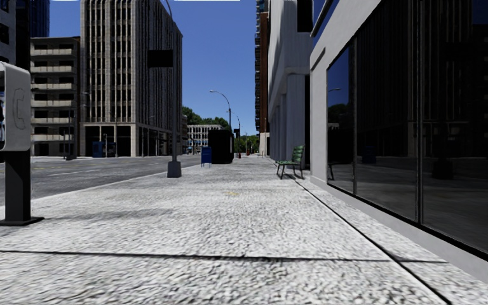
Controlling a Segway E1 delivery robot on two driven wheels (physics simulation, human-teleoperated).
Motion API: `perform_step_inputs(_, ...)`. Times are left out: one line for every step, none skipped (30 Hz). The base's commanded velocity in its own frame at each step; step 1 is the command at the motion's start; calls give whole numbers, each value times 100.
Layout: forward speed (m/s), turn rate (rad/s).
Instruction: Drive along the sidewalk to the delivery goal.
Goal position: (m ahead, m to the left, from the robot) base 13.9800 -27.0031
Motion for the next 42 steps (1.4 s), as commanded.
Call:
perform_step_inputs(155, 120)
perform_step_inputs(155, 120)
perform_step_inputs(155, 120)
perform_step_inputs(155, 120)
perform_step_inputs(155, 66)
perform_step_inputs(155, 9)
perform_step_inputs(155, 9)
perform_step_inputs(155, 2)
perform_step_inputs(155, 0)
perform_step_inputs(155, 0)
perform_step_inputs(155, 0)
perform_step_inputs(155, 0)
perform_step_inputs(155, 0)
perform_step_inputs(155, 0)
perform_step_inputs(155, 0)
perform_step_inputs(155, 0)
perform_step_inputs(155, 0)
perform_step_inputs(155, 0)
perform_step_inputs(155, 0)
perform_step_inputs(155, 0)
perform_step_inputs(155, 50)
perform_step_inputs(155, 99)
perform_step_inputs(155, 120)
perform_step_inputs(155, 120)
perform_step_inputs(155, 120)
perform_step_inputs(155, 79)
perform_step_inputs(155, 31)
perform_step_inputs(155, 10)
perform_step_inputs(155, 10)
perform_step_inputs(155, 2)
perform_step_inputs(155, 0)
perform_step_inputs(155, 0)
perform_step_inputs(155, 0)
perform_step_inputs(155, 0)
perform_step_inputs(155, 0)
perform_step_inputs(155, 0)
perform_step_inputs(155, 0)
perform_step_inputs(155, 0)
perform_step_inputs(155, 0)
perform_step_inputs(155, 0)
perform_step_inputs(155, 0)
perform_step_inputs(155, 0)
